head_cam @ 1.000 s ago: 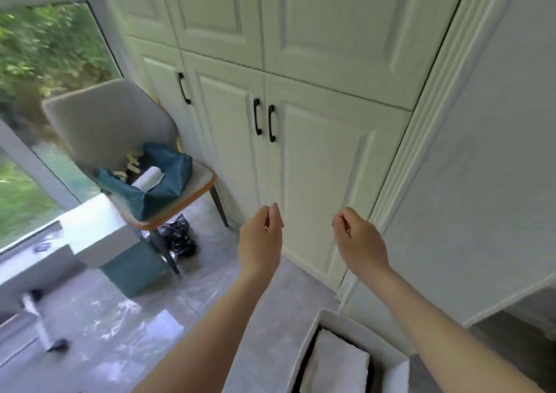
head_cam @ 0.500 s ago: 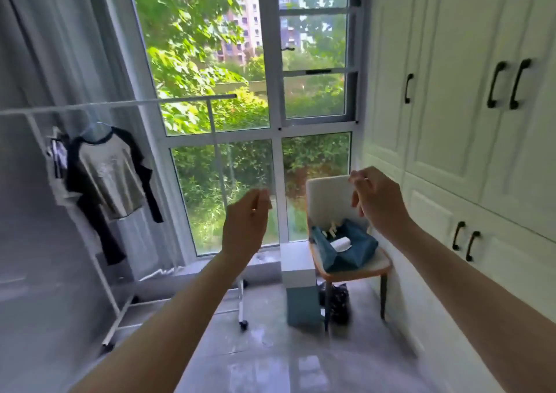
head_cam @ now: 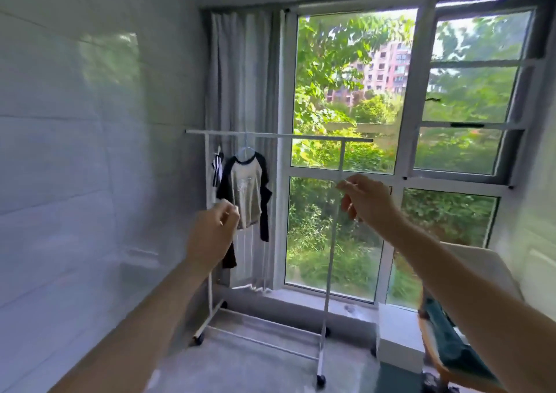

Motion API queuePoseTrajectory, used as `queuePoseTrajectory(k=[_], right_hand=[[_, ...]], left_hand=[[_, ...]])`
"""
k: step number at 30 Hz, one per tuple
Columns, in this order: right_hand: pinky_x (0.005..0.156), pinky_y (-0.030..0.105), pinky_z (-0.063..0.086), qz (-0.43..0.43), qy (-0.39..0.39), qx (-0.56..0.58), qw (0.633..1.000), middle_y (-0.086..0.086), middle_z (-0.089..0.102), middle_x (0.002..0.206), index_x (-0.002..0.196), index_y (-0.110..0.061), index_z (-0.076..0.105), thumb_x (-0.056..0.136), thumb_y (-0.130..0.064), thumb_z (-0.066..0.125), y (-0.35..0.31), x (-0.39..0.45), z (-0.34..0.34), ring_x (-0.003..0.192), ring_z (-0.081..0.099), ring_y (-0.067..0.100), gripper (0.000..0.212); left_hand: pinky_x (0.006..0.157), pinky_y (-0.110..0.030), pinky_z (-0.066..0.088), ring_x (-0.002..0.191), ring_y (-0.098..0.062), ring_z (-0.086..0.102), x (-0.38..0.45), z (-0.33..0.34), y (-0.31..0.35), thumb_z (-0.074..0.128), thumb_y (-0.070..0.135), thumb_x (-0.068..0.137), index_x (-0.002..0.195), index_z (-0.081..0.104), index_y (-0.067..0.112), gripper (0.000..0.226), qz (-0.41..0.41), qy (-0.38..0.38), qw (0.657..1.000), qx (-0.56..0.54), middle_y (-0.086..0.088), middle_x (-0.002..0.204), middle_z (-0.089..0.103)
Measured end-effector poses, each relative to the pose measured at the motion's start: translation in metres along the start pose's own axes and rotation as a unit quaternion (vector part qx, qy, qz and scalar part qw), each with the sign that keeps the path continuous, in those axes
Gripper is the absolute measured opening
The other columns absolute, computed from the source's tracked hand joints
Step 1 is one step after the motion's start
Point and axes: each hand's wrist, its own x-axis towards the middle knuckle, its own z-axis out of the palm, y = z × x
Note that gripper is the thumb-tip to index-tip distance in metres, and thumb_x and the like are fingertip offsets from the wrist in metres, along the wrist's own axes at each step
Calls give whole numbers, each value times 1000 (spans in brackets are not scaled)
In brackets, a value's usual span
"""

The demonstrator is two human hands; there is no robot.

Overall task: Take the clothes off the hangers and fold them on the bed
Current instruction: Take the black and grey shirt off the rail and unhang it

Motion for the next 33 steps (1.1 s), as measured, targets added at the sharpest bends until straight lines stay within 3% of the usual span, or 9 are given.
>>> queuePoseTrajectory(k=[4, 7, 12, 15, 20, 25, 29, 33], right_hand=[[33, 16, 35, -3, -20, 15, 1000, -2, 61, 47, 80, -13, 64, 92, -16, 56, -16, 56, 69, 31, 49, 8, 15], [33, 15, 34, 6, -6, 47, 999, -2, 60, 44, 74, -12, 62, 90, -13, 58, -23, 103, 113, 30, 48, 10, 16], [33, 15, 32, 3, 0, 63, 998, -2, 59, 43, 75, -13, 61, 90, -11, 55, -16, 165, 166, 29, 46, 9, 17], [29, 14, 29, 0, 2, 68, 998, 0, 57, 46, 73, -12, 60, 91, -7, 54, 7, 207, 193, 26, 44, 7, 20], [28, 15, 29, 2, 0, 75, 997, -2, 58, 40, 82, -3, 64, 91, -6, 53, 60, 286, 233, 26, 46, 8, 14], [36, 18, 32, 20, -30, 103, 994, 3, 60, 51, 84, -1, 62, 92, -10, 52, 141, 389, 298, 30, 48, 10, 16], [33, 16, 32, 57, -43, 109, 992, 8, 62, 62, 86, -9, 60, 92, -15, 52, 188, 459, 345, 33, 49, 12, 12], [34, 17, 34, 69, -56, 121, 989, 4, 62, 64, 80, -19, 57, 91, -15, 54, 217, 529, 397, 33, 50, 9, 13]], left_hand=[[49, -27, 36, 41, -10, 42, 56, -22, -66, 41, 33, 89, 64, 49, 21, 29, -1, 34, 996, -85, 2, 45, 46], [46, -18, 34, 41, -9, 41, 105, -27, -106, 46, 12, 94, 65, 51, 0, 31, -17, 56, 988, -140, -4, 46, 45], [52, -29, 32, 45, -15, 40, 179, -10, -165, 45, 6, 86, 62, 51, -2, 26, -72, 84, 980, -165, -4, 45, 45], [53, -30, 35, 47, -20, 42, 219, 13, -204, 44, 18, 83, 60, 52, 7, 27, -67, 72, 982, -158, 1, 41, 46], [51, -28, 32, 49, -20, 40, 279, 69, -257, 44, 12, 92, 62, 51, 7, 31, -79, 56, 983, -159, 1, 41, 45], [47, -25, 29, 44, -17, 37, 345, 140, -322, 44, 15, 88, 60, 50, 11, 29, -103, 49, 984, -135, 3, 38, 43], [43, -23, 29, 37, -9, 36, 399, 172, -351, 44, 9, 91, 58, 49, 11, 33, -99, 47, 990, -89, 0, 41, 42], [41, -21, 31, 36, -7, 37, 446, 197, -392, 43, 23, 81, 58, 50, 14, 27, -81, 57, 993, -61, 5, 36, 43]])
